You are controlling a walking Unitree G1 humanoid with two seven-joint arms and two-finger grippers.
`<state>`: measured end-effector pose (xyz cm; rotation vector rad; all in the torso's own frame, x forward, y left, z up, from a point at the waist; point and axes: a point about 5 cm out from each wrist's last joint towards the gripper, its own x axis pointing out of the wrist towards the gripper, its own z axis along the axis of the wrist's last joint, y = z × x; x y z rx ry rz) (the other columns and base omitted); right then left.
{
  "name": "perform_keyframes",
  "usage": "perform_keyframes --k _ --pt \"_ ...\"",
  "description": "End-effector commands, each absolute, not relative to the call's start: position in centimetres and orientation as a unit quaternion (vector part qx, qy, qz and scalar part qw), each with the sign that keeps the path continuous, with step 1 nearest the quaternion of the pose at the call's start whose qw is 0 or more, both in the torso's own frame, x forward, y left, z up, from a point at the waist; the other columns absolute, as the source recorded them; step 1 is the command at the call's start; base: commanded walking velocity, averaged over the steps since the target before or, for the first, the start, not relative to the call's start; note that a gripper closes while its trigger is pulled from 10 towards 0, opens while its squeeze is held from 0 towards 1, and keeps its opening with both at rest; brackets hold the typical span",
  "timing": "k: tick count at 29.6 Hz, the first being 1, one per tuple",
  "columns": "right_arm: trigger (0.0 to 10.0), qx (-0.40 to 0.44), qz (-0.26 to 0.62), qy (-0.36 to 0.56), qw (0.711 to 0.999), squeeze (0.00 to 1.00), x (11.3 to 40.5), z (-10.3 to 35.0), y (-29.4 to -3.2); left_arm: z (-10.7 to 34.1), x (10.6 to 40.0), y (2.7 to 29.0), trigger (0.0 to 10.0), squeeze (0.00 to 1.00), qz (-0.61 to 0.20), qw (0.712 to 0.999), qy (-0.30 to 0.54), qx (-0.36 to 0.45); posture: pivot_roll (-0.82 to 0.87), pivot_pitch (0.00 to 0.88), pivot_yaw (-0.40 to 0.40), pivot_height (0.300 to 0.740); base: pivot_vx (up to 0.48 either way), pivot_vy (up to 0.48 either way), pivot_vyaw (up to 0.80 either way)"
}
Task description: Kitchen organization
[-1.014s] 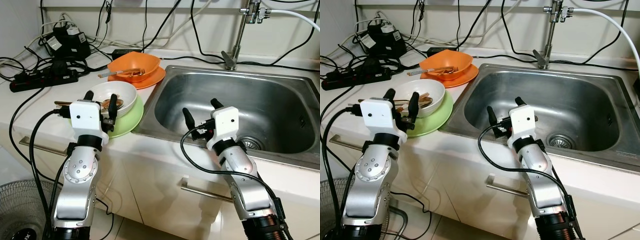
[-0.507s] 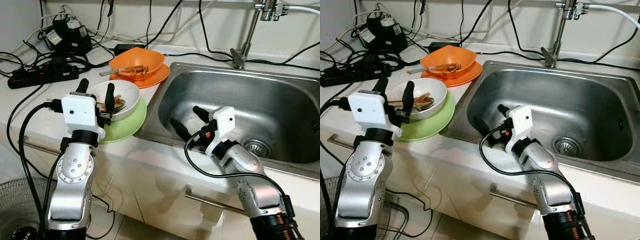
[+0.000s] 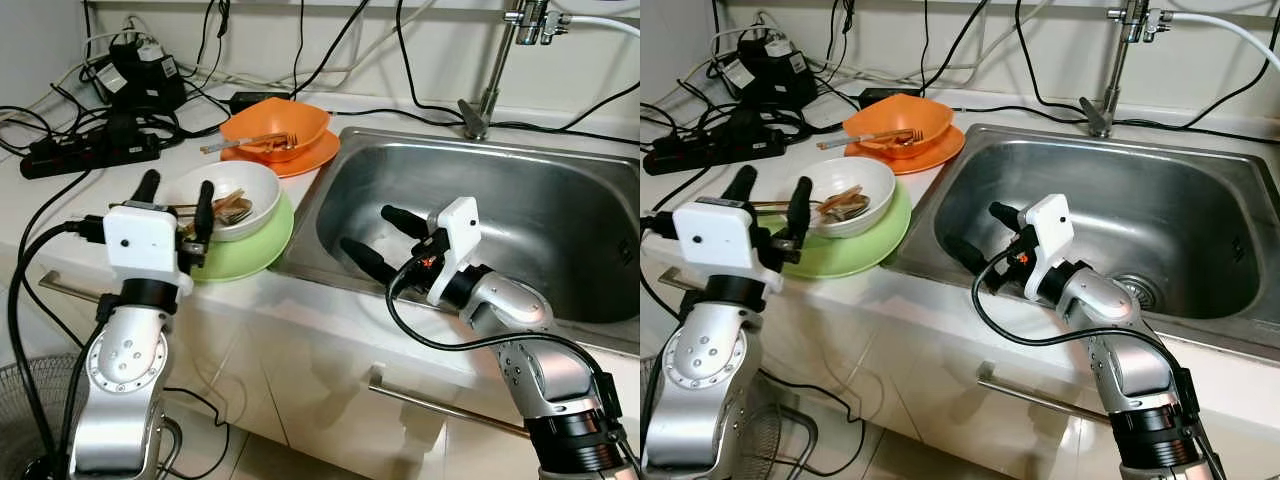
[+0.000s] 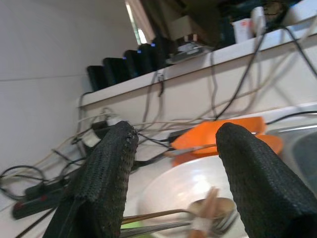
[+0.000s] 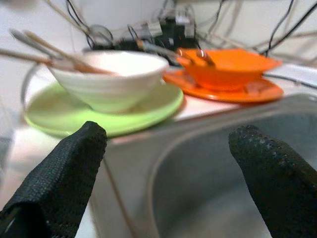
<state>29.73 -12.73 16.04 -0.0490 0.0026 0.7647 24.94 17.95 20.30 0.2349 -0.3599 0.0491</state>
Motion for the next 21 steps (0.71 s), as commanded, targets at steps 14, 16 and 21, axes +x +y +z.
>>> perform_keyframes --k 14,16,21 --pt "10.0 -0.029 0.355 -0.008 0.934 0.0 30.1 16.3 -12.4 19.5 22.2 19.4 10.0 0.0 0.053 0.973 -0.164 0.15 -0.01 0.0 0.077 0.74 0.0 0.0 0.0" --pt "10.0 -0.006 0.373 -0.015 0.928 0.0 29.9 16.6 -12.1 19.2 22.1 19.5 10.0 0.0 0.054 0.974 -0.16 0.151 -0.01 0.0 0.077 0.74 0.0 0.0 0.0" --pt "10.0 0.021 0.385 -0.018 0.922 0.0 29.8 17.1 -11.7 18.2 22.1 19.6 10.0 0.0 0.054 0.975 -0.148 0.155 -0.01 0.0 0.078 0.74 0.0 0.0 0.0"
